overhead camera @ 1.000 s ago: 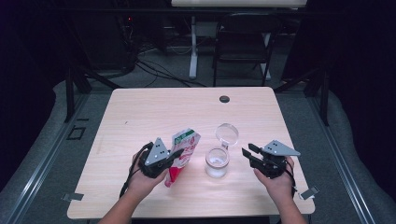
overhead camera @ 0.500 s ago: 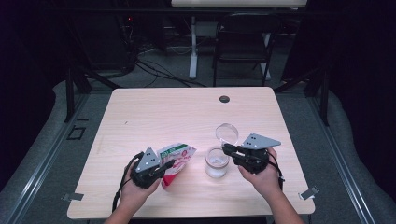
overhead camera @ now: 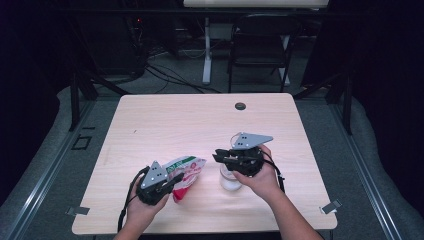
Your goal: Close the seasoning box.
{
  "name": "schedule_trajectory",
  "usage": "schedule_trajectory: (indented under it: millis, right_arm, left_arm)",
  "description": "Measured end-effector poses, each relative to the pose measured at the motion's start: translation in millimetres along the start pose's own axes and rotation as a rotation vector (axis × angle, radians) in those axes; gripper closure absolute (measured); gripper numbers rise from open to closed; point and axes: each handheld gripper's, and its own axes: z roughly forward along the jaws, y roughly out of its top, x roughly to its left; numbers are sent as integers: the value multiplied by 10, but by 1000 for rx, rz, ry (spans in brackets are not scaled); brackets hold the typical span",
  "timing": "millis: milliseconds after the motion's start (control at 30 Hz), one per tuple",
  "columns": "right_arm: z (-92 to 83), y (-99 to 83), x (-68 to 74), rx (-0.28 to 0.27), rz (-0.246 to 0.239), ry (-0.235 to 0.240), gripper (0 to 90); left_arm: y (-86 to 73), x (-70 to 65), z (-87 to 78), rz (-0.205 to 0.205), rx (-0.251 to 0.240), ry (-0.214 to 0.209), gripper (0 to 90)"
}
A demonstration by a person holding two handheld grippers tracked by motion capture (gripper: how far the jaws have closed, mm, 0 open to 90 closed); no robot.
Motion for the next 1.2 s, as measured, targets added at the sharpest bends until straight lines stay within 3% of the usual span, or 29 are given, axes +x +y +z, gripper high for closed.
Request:
schedule_trajectory:
  millis: [200,300,433,600,667,800,1000,1200]
  right_arm:
    - [118,-24,140,-2,-36,97,633]
    - [193,-53,202,7,-65,123,605]
    - [292,-75,232,12,-107,106,595]
    - [253,-17,197,-50,-87,85,568]
    - [252,2,186,-59,-86,92,542]
    - [330,-11,205,-26,-92,135,511]
    - [415,-29,222,6,-115,180,597]
    - [418,-28,192,18,-80,230,756]
  left_arm:
    - [-17,-35,-3,-4,2,-16,900]
    - [0,-53,-2,16,19,-15,900]
    - [12,-24,-7,10,30,-32,900]
    - [12,-22,-23,-6,26,-23,900]
    - [6,-37,-23,-15,21,-23,900]
    - [-2,-68,-20,-26,8,-23,900]
    - [-14,-90,-16,-46,-2,-14,900]
    - [-31,-105,-12,-58,-9,-6,900]
